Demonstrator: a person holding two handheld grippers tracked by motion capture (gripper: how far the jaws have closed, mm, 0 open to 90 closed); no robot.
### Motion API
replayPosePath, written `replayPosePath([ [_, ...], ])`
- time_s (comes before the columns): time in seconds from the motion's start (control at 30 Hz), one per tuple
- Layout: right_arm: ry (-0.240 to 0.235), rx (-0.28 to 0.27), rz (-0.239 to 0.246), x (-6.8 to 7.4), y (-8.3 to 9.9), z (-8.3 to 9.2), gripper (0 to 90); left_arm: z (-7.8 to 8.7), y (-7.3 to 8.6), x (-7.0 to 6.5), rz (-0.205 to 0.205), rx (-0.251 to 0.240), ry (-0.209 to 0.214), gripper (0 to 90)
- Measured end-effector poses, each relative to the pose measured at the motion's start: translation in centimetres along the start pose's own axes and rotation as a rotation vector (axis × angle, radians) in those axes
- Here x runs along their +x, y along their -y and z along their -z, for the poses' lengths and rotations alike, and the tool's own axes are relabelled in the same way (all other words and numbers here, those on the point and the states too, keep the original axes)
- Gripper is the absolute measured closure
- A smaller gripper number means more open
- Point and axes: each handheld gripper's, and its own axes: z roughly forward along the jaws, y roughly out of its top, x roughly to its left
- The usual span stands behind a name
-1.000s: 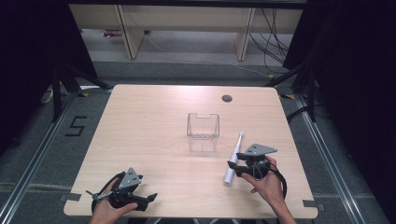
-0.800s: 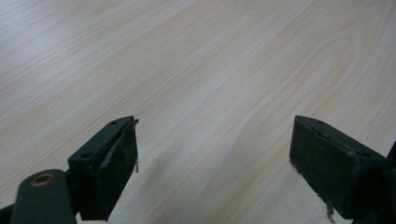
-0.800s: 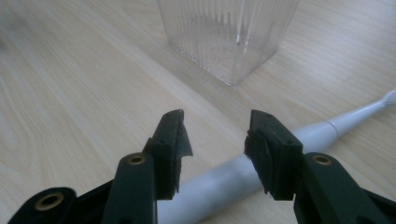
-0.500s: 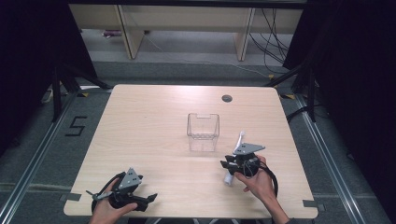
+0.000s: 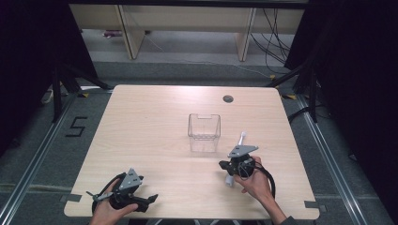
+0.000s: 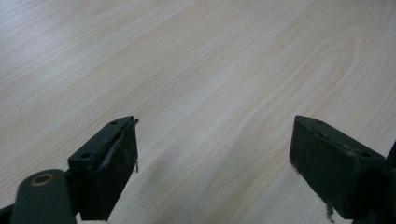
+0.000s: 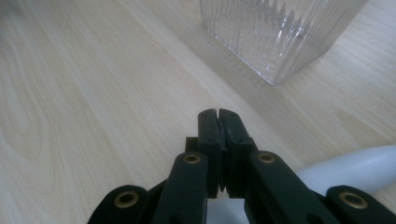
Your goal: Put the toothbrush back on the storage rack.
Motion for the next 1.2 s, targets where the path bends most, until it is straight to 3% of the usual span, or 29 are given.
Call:
replayPosePath([
  [0.03, 0.004, -0.001, -0.026, 0.3, 0.1, -0.1, 89.3, 0.0, 0.0, 0.0, 0.001, -0.003, 0.003, 14.7],
  [0.07, -0.003, 0.018, 0.004, 0.1, 0.1, -0.1, 89.5, 0.0, 0.0, -0.1, 0.002, -0.007, 0.010, 14.7],
  [0.1, 0.013, 0.023, -0.036, 0.4, 0.2, -0.2, 89.8, 0.1, 0.0, 0.0, -0.006, -0.002, 0.011, 14.7],
  [0.17, 0.011, 0.033, -0.012, 0.3, 0.3, -0.5, 89.9, 0.0, 0.0, 0.0, -0.006, -0.002, 0.001, 14.7],
  [0.3, 0.007, 0.047, -0.018, 0.3, 0.4, -0.5, 90.0, 0.0, 0.0, 0.0, -0.002, -0.004, 0.004, 14.7],
  [0.47, -0.013, 0.068, 0.009, 0.0, 0.6, -0.6, 90.0, 0.1, 0.0, -0.1, -0.005, -0.004, 0.011, 14.7],
  [0.5, -0.003, 0.051, 0.016, 0.1, 0.7, -0.8, 90.0, 0.1, 0.0, -0.1, -0.004, -0.004, 0.011, 14.7],
  [0.7, -0.001, 0.071, 0.025, -0.1, 1.0, -0.5, 90.0, 0.1, 0.0, -0.1, -0.010, 0.001, 0.014, 14.7],
  [0.87, -0.023, 0.079, -0.002, -0.2, 1.4, -0.2, 90.0, 0.1, 0.0, -0.1, -0.004, -0.002, 0.012, 14.7],
  [0.93, -0.021, 0.075, 0.001, -0.1, 1.7, 0.0, 90.0, 0.0, 0.0, -0.2, 0.000, -0.005, 0.010, 14.7],
  [0.97, -0.022, 0.082, 0.008, -0.1, 1.8, 0.0, 90.0, 0.1, 0.0, -0.1, -0.017, 0.007, 0.007, 14.7],
  [1.2, -0.007, 0.075, -0.004, 0.0, 2.3, 0.7, 89.9, 0.1, 0.0, -0.1, -0.005, -0.002, 0.012, 14.7],
])
